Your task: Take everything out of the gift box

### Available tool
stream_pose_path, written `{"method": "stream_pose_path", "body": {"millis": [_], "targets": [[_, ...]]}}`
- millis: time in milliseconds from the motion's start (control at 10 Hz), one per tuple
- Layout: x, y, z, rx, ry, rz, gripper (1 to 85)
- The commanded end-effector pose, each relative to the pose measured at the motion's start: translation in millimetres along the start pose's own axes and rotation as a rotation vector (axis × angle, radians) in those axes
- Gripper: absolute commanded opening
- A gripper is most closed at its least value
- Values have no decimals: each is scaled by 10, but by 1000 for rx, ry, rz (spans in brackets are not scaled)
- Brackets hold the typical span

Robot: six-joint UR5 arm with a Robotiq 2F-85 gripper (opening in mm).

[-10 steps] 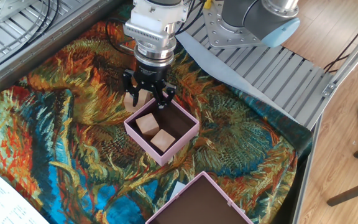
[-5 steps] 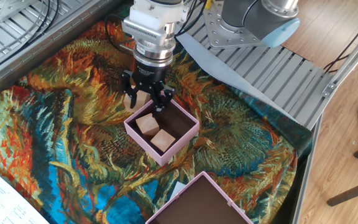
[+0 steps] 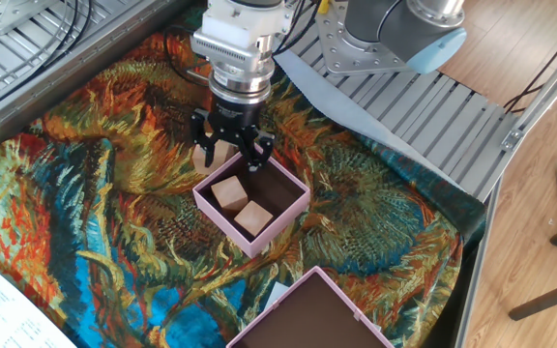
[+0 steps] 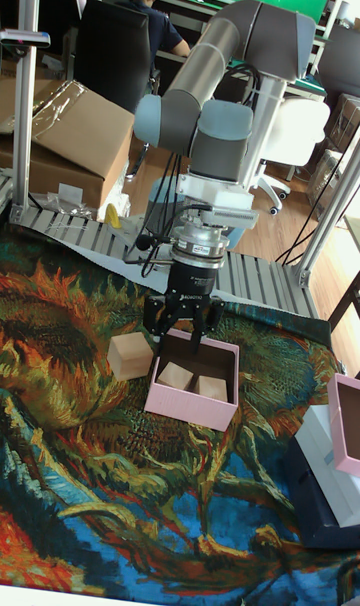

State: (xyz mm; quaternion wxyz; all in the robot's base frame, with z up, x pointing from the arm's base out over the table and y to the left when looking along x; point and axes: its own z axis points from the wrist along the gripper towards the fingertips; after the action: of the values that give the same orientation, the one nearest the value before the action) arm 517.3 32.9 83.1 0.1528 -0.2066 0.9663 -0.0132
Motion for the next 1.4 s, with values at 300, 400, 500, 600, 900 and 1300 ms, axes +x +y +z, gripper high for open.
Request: {"method": "stream_pose_path", "body": {"millis": [300,400,500,600,900,1300], "targets": [[-158,112,27,-10,72,-411,630],[-118,100,72,-13,97,-442,630],[-31,100,82,-25,132,-465,630],[46,73,79,-30,163,-497,623],[208,93,78,-64,221,-549,617],[109,131,258,-83,179,-548,617]]}}
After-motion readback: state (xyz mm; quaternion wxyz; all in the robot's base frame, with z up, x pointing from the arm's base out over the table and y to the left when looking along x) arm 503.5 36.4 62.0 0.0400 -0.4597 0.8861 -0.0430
